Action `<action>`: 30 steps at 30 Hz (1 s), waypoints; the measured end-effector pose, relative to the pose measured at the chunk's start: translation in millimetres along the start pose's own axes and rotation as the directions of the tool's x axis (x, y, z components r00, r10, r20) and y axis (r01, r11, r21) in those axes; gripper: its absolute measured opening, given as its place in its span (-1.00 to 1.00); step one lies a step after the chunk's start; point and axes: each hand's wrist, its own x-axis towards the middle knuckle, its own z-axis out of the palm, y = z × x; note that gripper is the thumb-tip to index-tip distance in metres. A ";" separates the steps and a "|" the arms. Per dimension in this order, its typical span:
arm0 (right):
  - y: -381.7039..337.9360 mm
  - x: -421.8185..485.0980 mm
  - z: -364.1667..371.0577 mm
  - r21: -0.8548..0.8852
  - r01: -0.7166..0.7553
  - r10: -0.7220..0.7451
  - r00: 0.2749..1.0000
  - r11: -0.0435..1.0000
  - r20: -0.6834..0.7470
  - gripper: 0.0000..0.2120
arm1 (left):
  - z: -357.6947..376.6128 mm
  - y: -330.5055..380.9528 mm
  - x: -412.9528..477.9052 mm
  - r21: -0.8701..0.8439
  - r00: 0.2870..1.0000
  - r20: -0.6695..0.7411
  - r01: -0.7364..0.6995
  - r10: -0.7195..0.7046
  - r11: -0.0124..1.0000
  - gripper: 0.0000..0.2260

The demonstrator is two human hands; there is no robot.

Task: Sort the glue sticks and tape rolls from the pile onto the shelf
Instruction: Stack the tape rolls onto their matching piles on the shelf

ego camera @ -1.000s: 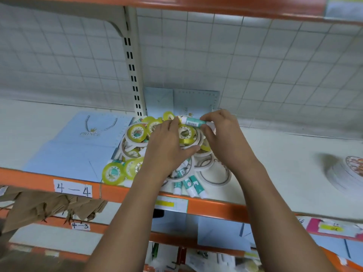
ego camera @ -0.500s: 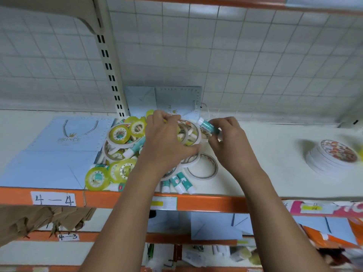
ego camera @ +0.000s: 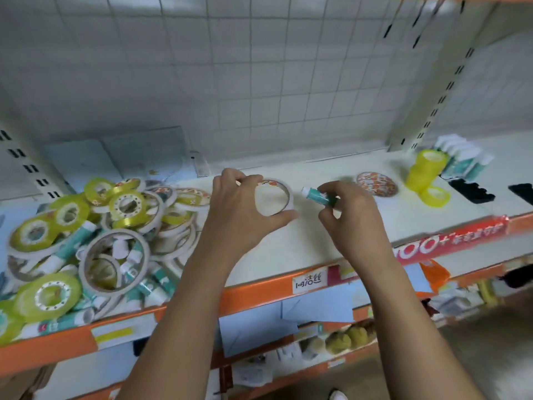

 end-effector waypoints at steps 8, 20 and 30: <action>97.6 28.3 -59.9 0.006 0.014 -0.014 0.998 1.000 -0.064 -0.65 | 80.3 82.1 35.0 -0.063 0.998 0.032 -0.050 0.052 0.997 -0.37; 196.3 72.2 -85.3 0.046 0.028 -0.031 0.996 0.999 0.078 -0.64 | 160.6 150.7 64.6 0.016 0.994 0.083 0.068 -0.069 0.998 -0.29; 211.3 69.0 -85.2 0.099 0.022 -0.036 0.989 0.995 0.142 -0.66 | 175.7 160.8 60.3 0.105 0.986 0.109 0.118 -0.130 0.987 -0.25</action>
